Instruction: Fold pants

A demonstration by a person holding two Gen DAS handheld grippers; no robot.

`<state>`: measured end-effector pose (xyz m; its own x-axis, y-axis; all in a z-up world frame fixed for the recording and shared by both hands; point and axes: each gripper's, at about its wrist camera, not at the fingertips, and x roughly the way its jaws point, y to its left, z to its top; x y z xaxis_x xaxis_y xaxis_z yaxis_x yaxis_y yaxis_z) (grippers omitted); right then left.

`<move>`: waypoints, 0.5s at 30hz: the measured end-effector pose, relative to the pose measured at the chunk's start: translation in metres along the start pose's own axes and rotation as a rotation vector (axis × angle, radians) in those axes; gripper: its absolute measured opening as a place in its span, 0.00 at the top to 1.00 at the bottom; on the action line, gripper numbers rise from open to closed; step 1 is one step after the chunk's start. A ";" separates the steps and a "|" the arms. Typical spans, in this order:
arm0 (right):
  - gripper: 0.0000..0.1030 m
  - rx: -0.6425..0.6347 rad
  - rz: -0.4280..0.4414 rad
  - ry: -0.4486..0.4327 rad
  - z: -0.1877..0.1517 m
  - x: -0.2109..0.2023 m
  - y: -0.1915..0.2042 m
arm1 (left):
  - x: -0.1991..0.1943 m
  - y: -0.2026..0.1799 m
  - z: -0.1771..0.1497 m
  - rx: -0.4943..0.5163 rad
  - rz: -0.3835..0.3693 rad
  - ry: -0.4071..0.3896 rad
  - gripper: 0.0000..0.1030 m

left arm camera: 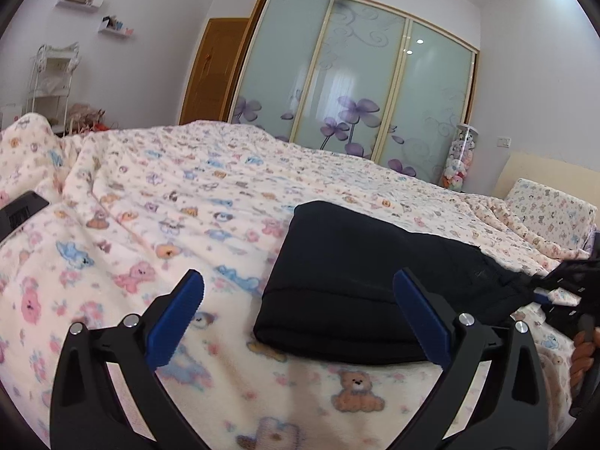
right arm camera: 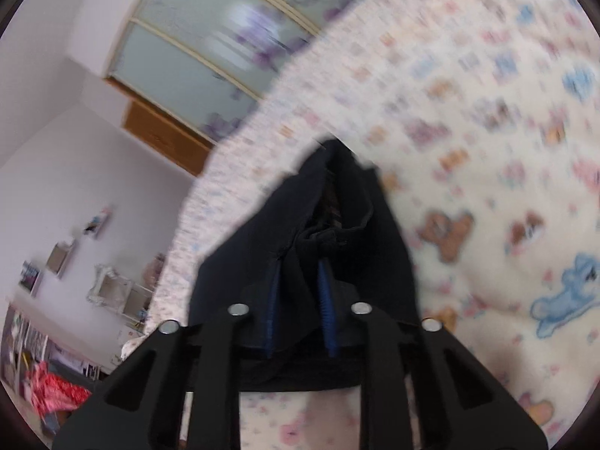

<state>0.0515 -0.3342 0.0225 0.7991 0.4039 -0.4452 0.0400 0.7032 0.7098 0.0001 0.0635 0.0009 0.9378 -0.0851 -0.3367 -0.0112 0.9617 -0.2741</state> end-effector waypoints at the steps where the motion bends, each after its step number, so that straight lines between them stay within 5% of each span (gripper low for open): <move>1: 0.89 -0.024 0.008 -0.017 0.000 -0.004 0.006 | 0.000 0.001 0.000 -0.003 0.001 0.003 0.02; 2: 0.97 -0.057 0.023 -0.044 0.000 -0.013 0.013 | 0.000 0.002 0.000 -0.006 0.004 0.005 0.02; 5: 0.97 -0.113 -0.028 -0.047 -0.004 -0.019 0.023 | 0.001 0.002 0.000 -0.007 0.007 0.006 0.02; 7: 0.96 -0.168 -0.144 0.034 -0.007 -0.004 0.020 | 0.001 0.002 -0.001 -0.004 0.008 0.007 0.02; 9: 0.91 -0.087 -0.194 0.115 -0.007 0.005 -0.002 | 0.002 0.001 -0.001 0.003 0.013 0.014 0.02; 13: 0.90 0.097 -0.088 0.164 0.003 -0.002 -0.031 | 0.003 0.000 -0.001 0.016 0.019 0.022 0.02; 15: 0.76 0.131 -0.059 0.167 0.004 -0.004 -0.036 | 0.004 0.000 -0.001 0.021 0.020 0.026 0.02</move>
<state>0.0493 -0.3634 0.0009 0.6831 0.4636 -0.5642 0.1698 0.6506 0.7402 0.0039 0.0627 -0.0011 0.9279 -0.0724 -0.3657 -0.0224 0.9683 -0.2486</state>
